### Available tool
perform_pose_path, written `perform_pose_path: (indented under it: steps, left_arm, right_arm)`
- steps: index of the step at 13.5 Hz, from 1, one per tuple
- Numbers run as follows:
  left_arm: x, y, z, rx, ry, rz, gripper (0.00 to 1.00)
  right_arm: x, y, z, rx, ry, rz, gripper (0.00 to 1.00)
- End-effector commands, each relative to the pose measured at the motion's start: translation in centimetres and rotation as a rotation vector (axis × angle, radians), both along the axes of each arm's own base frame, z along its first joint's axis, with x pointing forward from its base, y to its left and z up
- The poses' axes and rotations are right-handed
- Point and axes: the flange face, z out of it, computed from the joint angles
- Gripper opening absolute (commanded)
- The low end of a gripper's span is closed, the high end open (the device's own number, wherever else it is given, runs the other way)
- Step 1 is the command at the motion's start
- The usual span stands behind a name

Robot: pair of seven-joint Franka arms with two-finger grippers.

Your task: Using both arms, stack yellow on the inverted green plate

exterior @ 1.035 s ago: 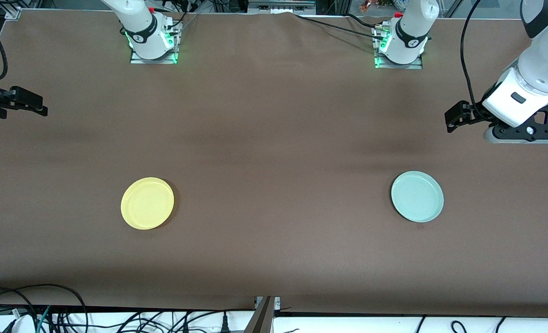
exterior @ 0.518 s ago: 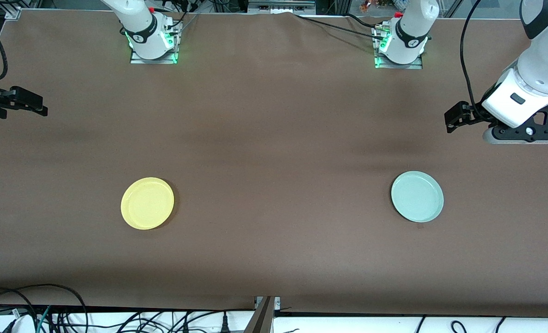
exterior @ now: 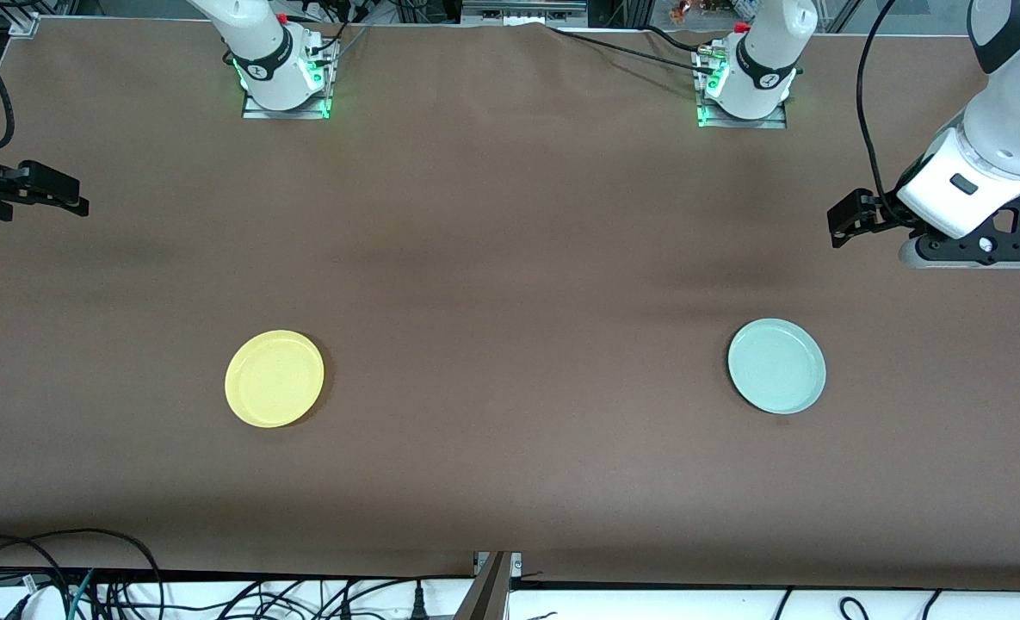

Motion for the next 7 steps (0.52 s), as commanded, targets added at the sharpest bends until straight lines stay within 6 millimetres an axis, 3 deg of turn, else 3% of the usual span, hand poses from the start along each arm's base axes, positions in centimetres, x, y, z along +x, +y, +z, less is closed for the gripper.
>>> perform_pose_path:
  steps: [1, 7]
  left_arm:
    - [0.10, 0.14, 0.28, 0.003, 0.007, 0.004, 1.00]
    - [0.14, 0.05, 0.52, 0.001, 0.000, 0.003, 1.00]
  right_arm:
    - [0.14, -0.16, 0.31, -0.005, -0.006, -0.013, 1.00]
    - [0.08, -0.31, 0.40, -0.004, -0.008, -0.019, 1.00]
